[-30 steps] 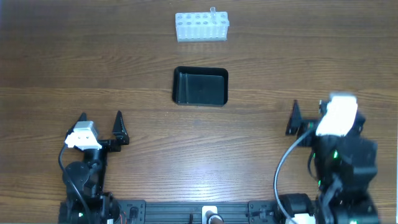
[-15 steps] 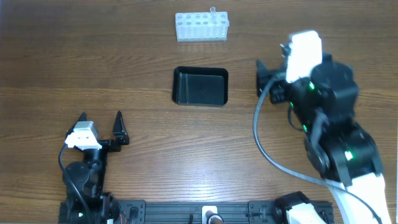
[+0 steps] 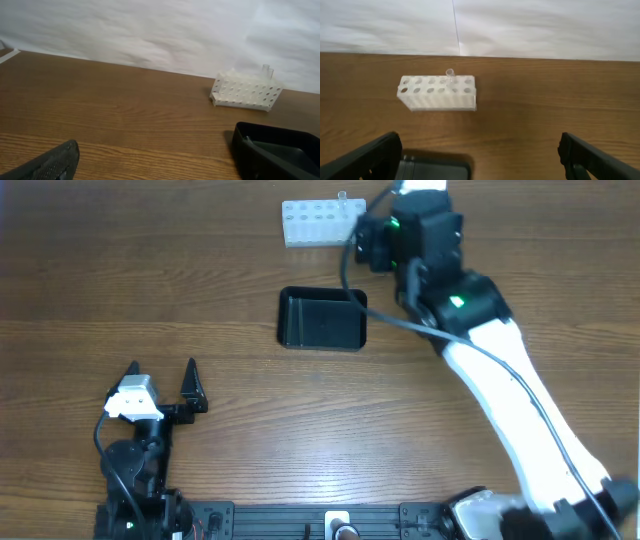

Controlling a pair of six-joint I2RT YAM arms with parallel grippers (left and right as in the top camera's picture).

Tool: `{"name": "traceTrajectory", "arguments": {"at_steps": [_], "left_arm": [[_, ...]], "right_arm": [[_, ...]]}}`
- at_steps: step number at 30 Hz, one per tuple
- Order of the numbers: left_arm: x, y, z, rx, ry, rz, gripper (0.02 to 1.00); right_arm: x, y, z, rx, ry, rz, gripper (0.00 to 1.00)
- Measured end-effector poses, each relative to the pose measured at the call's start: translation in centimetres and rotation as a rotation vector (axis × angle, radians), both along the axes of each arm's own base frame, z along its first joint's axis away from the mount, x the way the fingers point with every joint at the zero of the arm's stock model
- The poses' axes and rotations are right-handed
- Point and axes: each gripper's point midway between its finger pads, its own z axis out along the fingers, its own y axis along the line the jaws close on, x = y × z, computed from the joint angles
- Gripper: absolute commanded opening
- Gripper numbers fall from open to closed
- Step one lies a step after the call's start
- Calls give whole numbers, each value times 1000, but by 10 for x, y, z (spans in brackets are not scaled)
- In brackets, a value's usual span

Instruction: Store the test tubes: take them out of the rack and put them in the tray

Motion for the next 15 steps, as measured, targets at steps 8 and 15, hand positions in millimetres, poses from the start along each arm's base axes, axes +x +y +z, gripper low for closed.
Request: {"name": "traceTrajectory", "arguments": {"at_steps": [8,15], "left_arm": [[0,0,0,0,0,0,996],[0,0,0,0,0,0,998]], "right_arm": [[65,17,-44,-59,22,-75,961],[107,32,-98,-126,85,-77,893]]}}
